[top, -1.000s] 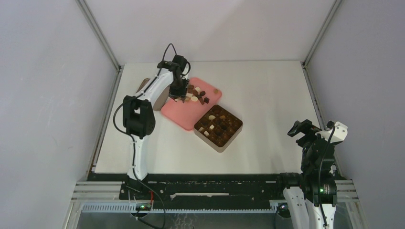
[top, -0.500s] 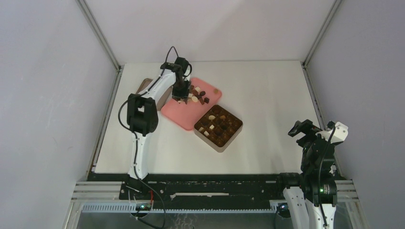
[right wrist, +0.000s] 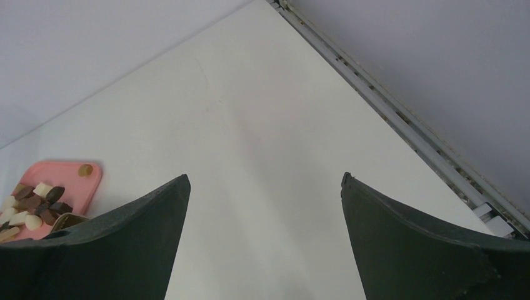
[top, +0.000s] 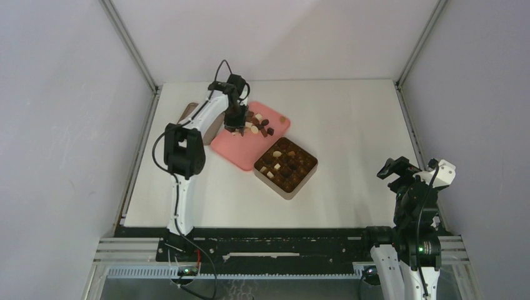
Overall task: Pack the chocolate
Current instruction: Pick up the fake chocolate from the plate, then place the fake chocolate in the packing box.
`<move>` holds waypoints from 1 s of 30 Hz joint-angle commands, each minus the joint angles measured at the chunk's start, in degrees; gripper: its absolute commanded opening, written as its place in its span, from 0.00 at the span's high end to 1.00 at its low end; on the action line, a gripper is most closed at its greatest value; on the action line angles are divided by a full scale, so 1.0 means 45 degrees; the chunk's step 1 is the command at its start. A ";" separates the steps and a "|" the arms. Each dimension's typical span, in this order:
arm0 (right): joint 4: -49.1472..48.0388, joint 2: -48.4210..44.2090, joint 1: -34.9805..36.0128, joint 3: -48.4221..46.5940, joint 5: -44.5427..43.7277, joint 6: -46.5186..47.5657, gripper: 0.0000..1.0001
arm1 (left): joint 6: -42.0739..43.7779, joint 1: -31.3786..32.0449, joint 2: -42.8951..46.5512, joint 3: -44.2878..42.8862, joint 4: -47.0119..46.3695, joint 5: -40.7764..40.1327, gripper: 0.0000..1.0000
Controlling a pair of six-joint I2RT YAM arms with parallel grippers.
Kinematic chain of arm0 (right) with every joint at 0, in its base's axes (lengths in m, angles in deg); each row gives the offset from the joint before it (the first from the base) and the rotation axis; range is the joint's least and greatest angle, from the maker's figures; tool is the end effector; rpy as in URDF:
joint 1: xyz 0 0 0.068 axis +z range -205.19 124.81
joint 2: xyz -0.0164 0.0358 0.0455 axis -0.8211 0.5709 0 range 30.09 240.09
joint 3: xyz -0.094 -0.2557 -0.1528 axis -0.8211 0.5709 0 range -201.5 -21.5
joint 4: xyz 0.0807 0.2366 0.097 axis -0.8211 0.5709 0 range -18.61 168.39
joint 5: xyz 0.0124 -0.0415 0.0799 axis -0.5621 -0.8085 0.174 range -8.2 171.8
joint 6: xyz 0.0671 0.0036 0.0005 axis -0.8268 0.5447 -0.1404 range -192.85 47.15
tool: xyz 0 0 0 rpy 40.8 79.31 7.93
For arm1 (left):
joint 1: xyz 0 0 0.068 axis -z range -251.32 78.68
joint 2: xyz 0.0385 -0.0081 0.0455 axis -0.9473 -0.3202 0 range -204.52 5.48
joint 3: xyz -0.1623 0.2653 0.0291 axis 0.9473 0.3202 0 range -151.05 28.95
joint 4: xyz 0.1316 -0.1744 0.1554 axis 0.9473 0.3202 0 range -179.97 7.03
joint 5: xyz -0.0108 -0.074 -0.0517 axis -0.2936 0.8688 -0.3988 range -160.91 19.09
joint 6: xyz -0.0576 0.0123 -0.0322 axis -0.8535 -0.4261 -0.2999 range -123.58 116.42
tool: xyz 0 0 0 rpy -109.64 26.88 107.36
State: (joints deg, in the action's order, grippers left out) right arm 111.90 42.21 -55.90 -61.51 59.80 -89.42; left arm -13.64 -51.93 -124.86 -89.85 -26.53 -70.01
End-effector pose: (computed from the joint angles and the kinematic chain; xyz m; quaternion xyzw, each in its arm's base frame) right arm 0.0373 -0.0205 0.3213 0.2330 0.7396 -0.0628 0.6283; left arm 0.4802 -0.1699 0.2309 0.0817 0.9880 -0.0408 0.1244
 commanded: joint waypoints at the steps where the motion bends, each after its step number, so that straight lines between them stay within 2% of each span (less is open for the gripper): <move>1: -0.0420 0.0020 0.0060 0.0043 -0.0019 0.0168 0.01 | 0.0161 -0.0053 0.2109 0.0943 0.0126 0.0357 0.78; 9: -0.0409 -0.0032 0.0049 0.0043 0.0025 0.0208 0.01 | 0.0281 0.0416 0.4369 0.3605 -0.0236 0.0956 0.78; 16: -0.0410 -0.0098 0.0048 0.0043 0.0063 0.0212 0.01 | 0.0418 0.1915 0.6201 0.5475 -0.0483 0.1315 0.77; 22: -0.0419 -0.0130 0.0057 0.0043 0.0082 0.0227 0.01 | 0.0257 0.3382 0.7093 0.6138 -0.0561 0.1396 0.77; 30: -0.0416 -0.0116 0.0050 0.0043 0.0064 0.0232 0.01 | 0.0079 0.5238 0.7173 0.6103 -0.0515 0.1493 0.76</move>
State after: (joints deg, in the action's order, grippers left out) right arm 111.92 42.15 -55.90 -61.51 59.89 -89.42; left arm -13.08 -31.27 -94.98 -62.66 -28.15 -64.52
